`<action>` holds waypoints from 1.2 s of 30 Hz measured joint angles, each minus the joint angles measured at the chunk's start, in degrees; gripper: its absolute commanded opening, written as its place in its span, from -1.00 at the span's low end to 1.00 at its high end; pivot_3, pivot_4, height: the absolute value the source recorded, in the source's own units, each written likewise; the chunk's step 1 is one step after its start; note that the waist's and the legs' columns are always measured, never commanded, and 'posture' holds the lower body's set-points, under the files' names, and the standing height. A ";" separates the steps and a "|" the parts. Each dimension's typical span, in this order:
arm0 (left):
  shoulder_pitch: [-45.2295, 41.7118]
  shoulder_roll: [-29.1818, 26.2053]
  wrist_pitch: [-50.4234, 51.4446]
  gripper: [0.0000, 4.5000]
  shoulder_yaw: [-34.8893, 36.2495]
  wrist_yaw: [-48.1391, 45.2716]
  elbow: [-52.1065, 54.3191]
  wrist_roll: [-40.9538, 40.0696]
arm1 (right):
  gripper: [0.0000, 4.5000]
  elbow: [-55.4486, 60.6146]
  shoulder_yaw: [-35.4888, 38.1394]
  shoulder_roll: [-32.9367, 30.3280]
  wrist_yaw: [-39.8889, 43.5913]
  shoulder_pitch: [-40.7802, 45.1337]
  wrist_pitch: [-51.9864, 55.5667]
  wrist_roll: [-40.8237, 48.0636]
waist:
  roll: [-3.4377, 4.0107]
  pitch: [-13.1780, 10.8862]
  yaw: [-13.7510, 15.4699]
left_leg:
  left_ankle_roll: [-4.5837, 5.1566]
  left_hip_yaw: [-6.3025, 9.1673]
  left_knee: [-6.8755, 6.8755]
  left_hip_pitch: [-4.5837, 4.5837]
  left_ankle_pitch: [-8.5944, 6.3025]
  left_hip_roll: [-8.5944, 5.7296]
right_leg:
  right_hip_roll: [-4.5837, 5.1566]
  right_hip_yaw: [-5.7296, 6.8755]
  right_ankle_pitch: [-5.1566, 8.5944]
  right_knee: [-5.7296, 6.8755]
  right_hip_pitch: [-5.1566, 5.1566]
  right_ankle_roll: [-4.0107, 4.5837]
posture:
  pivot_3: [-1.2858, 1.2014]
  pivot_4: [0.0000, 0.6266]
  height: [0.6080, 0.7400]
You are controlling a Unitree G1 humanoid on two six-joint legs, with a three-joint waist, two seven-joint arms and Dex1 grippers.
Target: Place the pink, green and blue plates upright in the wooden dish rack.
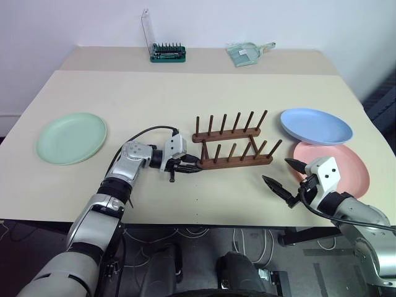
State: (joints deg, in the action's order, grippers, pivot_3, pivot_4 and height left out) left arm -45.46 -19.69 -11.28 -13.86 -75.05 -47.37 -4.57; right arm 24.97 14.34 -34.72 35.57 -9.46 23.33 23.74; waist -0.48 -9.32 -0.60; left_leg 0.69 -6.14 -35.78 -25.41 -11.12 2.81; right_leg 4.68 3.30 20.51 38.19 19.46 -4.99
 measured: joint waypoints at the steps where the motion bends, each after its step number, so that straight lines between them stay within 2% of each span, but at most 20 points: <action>1: -0.35 0.01 -0.64 -0.67 0.01 -0.07 -0.80 0.22 | 1.00 0.12 0.00 0.00 -0.08 -0.01 0.00 0.00 | 0.00 0.00 -0.04 | 0.00 0.00 0.00 0.00 0.00 0.00 | 0.00 0.00 0.00 0.00 0.00 0.00 | 0.03 -0.52 0.88; 2: -0.57 0.01 -0.98 -0.67 0.04 -0.14 -1.46 0.31 | 1.00 0.15 0.00 0.00 -0.20 -0.05 0.00 -0.01 | 0.00 0.00 -0.08 | 0.00 0.00 0.00 0.00 0.00 0.00 | 0.00 0.00 0.00 0.00 0.00 0.00 | 0.03 -0.52 0.88; 7: -1.14 -0.83 -0.39 0.42 1.02 0.44 -3.49 0.43 | 1.00 0.15 -0.44 0.03 -0.66 -0.67 -0.01 -0.52 | 0.00 0.00 -0.20 | 0.00 0.00 -0.01 0.01 0.00 0.02 | -0.01 -0.01 0.00 0.03 0.02 0.00 | 0.03 -0.52 0.88; 8: -1.04 -1.47 0.05 0.42 1.32 0.87 -3.31 0.42 | 1.00 0.15 -0.56 0.03 -0.68 -0.67 0.02 -0.52 | 0.00 0.00 -0.23 | 0.00 0.00 0.00 0.01 0.00 0.02 | -0.01 -0.01 0.00 0.04 0.03 0.00 | 0.03 -0.52 0.88; 11: 0.87 -4.12 3.28 0.45 2.92 1.84 -0.09 0.06 | 0.42 0.17 -0.67 -0.05 -0.61 -0.73 0.16 -0.51 | 0.00 0.00 -0.33 | 0.00 0.00 0.01 0.01 0.00 0.03 | -0.01 -0.02 0.00 0.04 0.03 0.00 | 0.03 -0.52 0.88; 15: 6.76 -7.41 8.89 -0.16 5.86 2.74 8.20 -2.26 | -0.49 0.30 -1.40 -0.28 -0.37 -0.70 1.35 -0.75 | 0.01 0.00 -0.39 | 0.00 0.01 0.01 0.02 0.00 0.04 | 0.02 -0.03 0.00 0.04 0.02 0.00 | 0.03 -0.52 0.88; 17: 10.98 -9.47 12.62 -0.63 6.48 2.07 14.81 -3.93 | -0.98 0.17 -2.92 -0.92 -0.40 -0.39 1.98 -2.16 | 0.02 0.00 -0.47 | 0.00 0.01 0.02 0.02 0.00 0.04 | 0.05 -0.03 0.00 0.04 0.02 0.01 | 0.03 -0.52 0.88; 18: 13.65 -10.62 14.90 -0.86 6.36 1.11 19.31 -4.83 | -1.00 0.01 -4.01 -1.40 -0.60 0.00 2.19 -3.29 | 0.03 0.01 -0.51 | -0.01 0.00 0.04 0.02 0.00 0.03 | 0.07 -0.04 0.00 0.03 0.02 0.01 | 0.03 -0.52 0.88; 19: 16.04 -11.35 17.02 -0.98 6.04 0.15 23.44 -5.62 | -1.00 -0.33 -4.91 -1.55 -0.96 0.55 2.41 -4.28 | 0.04 0.01 -0.43 | -0.01 0.00 0.04 0.03 0.00 0.03 | 0.09 -0.04 0.00 0.02 0.01 0.01 | 0.03 -0.52 0.88; 23: 22.61 -11.06 22.60 -0.98 2.52 0.77 37.26 -6.20 | -1.00 -2.80 -8.90 -1.61 -2.70 3.67 2.75 -8.76 | 0.05 0.01 0.11 | 0.01 0.01 0.01 0.03 -0.01 -0.02 | 0.16 -0.03 0.00 0.01 -0.03 0.01 | 0.03 -0.52 0.88; 25: 23.42 -8.42 24.26 -0.98 0.19 4.29 41.02 -4.81 | -1.00 -4.61 -11.01 -1.53 -3.84 5.22 2.71 -11.40 | 0.04 0.01 0.21 | 0.04 0.01 0.00 0.01 -0.03 -0.06 | 0.20 -0.02 0.00 0.00 -0.04 0.01 | 0.03 -0.52 0.88; 30: 20.93 -2.26 24.04 -0.98 -2.77 15.35 40.34 0.54 | -1.00 -8.27 -14.17 -0.05 -6.78 9.14 2.33 -16.06 | 0.06 0.02 -0.08 | 0.03 0.01 -0.01 0.06 -0.02 -0.02 | 0.09 -0.03 0.00 0.03 -0.05 0.00 | 0.03 -0.52 0.88; 36: 18.37 3.75 21.91 -0.98 -2.76 27.30 34.76 3.91 | -1.00 -13.08 -16.86 1.42 -9.59 14.38 0.97 -20.76 | 0.05 0.04 -0.15 | 0.04 0.01 -0.11 0.08 -0.02 -0.01 | 0.07 -0.03 -0.02 0.06 -0.11 -0.02 | 0.03 -0.52 0.88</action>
State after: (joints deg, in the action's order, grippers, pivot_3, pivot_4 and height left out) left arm -27.10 -15.94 10.63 -16.63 -47.75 -12.61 -0.66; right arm 11.89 -2.52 -33.31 25.98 4.92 24.30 2.98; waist -0.43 -9.28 -0.75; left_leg 0.73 -6.13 -35.88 -25.32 -11.14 2.80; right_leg 4.75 3.28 20.50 38.26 19.36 -5.02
